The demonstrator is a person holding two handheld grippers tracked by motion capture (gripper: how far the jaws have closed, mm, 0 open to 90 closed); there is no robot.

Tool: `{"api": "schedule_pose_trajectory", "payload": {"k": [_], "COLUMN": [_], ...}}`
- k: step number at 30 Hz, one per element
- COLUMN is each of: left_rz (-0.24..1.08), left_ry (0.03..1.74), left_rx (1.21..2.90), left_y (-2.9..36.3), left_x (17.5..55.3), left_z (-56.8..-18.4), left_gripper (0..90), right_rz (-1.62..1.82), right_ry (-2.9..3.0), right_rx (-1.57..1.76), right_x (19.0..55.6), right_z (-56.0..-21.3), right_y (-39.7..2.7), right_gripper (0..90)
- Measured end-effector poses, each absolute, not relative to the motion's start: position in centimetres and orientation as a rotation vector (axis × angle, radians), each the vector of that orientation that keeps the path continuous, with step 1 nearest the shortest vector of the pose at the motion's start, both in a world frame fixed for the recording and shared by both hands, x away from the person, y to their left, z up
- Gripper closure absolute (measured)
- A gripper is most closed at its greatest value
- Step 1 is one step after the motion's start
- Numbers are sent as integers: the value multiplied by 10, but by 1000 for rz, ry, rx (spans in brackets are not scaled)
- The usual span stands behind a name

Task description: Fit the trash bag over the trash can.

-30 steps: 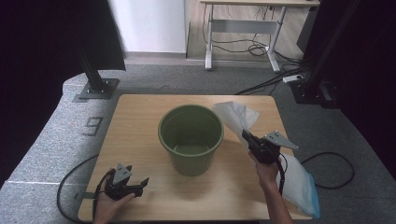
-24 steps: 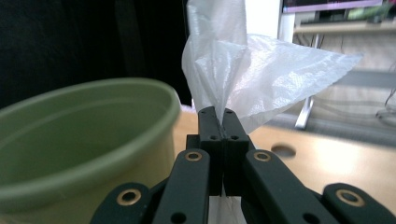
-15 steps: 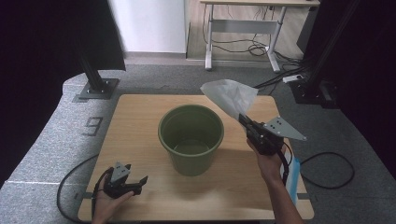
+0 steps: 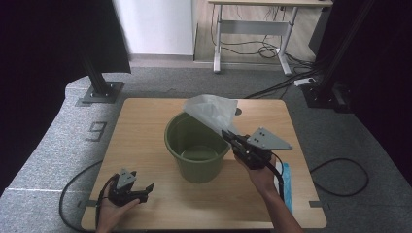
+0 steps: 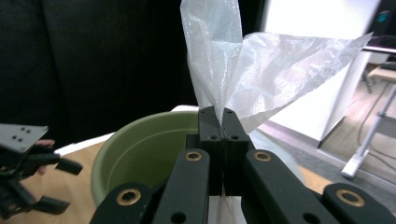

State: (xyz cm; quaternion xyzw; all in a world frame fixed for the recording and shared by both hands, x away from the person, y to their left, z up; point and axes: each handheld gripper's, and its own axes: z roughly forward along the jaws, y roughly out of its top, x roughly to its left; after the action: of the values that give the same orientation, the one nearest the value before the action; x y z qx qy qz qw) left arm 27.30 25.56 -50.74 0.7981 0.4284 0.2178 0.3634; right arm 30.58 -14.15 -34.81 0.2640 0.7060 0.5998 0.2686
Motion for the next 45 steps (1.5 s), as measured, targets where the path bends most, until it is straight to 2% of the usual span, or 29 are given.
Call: {"api": "schedule_pose_trajectory", "payload": {"k": [10,19,21,26,30,34,45], "left_rz": [559,551,541,557,561,551,548], "left_ry": [1121,1130,1126,1125,1123,1126,1122], "left_rx": [2043,2045,2044,2047,2074,2061,2010], "left_y": [259,260,259,257,255,257,261], "left_x": [273,273,273,272,274,274,272], "left_z": [-507,-507,-507,-504,-507,-507,-503], "left_gripper": [166,166,166,165,166,166,169], "right_rz": [1552,1516,1520,1543,1539,1556,1569], "right_ry": [2087,2154,2159,2109,2065,2053,2041], "right_rx": [702,702,703,672,686,699,748], "right_x": [317,323,323,316,310,303,288], "right_z": [-380,-389,-391,-390,-386,-383,-394], "right_y": [-103,-95,-95,-98,-101,-107,-136], "right_gripper": [886,834,790,526,422,388,376]}}
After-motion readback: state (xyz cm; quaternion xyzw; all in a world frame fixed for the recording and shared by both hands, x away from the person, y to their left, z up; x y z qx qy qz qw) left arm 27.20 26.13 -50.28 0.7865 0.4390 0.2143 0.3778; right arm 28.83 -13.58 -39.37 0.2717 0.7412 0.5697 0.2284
